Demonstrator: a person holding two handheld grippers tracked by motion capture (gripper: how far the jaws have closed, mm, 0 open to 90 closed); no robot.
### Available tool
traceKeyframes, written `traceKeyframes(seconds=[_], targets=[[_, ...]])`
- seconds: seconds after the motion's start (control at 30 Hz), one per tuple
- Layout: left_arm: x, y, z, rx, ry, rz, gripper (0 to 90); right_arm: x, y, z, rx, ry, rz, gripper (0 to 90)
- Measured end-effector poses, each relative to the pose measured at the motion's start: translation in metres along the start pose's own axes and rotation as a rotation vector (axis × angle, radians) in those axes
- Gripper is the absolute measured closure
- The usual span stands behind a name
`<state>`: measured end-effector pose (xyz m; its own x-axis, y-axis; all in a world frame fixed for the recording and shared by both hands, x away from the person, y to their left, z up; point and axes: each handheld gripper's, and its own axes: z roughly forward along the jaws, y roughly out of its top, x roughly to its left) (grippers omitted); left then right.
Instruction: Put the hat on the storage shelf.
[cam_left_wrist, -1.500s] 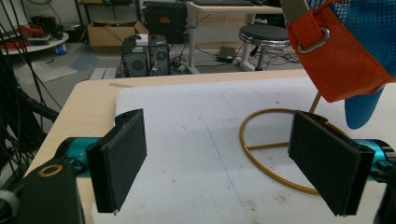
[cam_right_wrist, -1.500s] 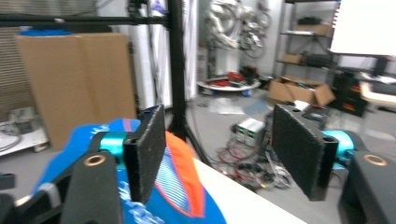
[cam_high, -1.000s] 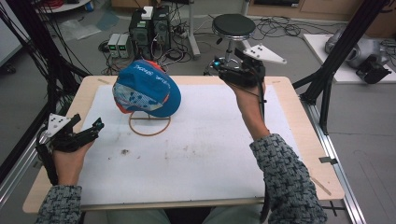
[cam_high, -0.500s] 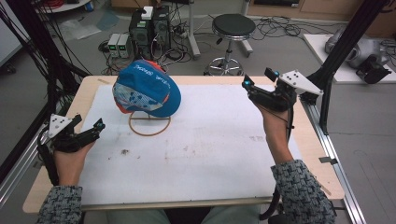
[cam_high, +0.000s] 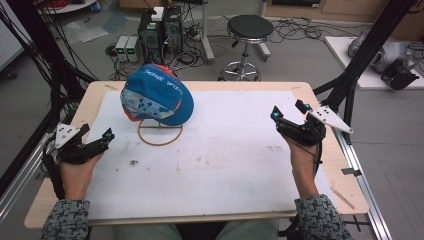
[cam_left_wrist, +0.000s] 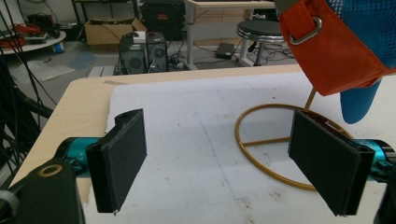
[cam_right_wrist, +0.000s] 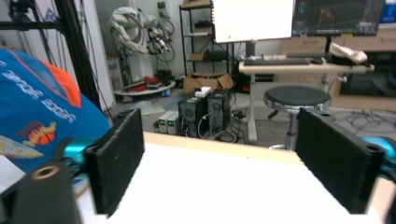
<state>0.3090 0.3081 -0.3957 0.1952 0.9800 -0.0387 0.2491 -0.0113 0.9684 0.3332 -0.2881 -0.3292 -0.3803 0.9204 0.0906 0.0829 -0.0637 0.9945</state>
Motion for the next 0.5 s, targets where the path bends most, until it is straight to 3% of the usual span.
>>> traceKeyframes(seconds=[0.23, 0.5], targets=[[-0.001, -0.001, 0.001, 0.008, -0.004, 0.005, 19.5, -0.005, -0.034, -0.003, 0.027, -0.006, 0.034, 14.7], [-0.003, -0.002, 0.002, 0.007, -0.006, 0.003, 19.6, -0.009, -0.057, -0.011, 0.061, -0.018, 0.008, 14.6]])
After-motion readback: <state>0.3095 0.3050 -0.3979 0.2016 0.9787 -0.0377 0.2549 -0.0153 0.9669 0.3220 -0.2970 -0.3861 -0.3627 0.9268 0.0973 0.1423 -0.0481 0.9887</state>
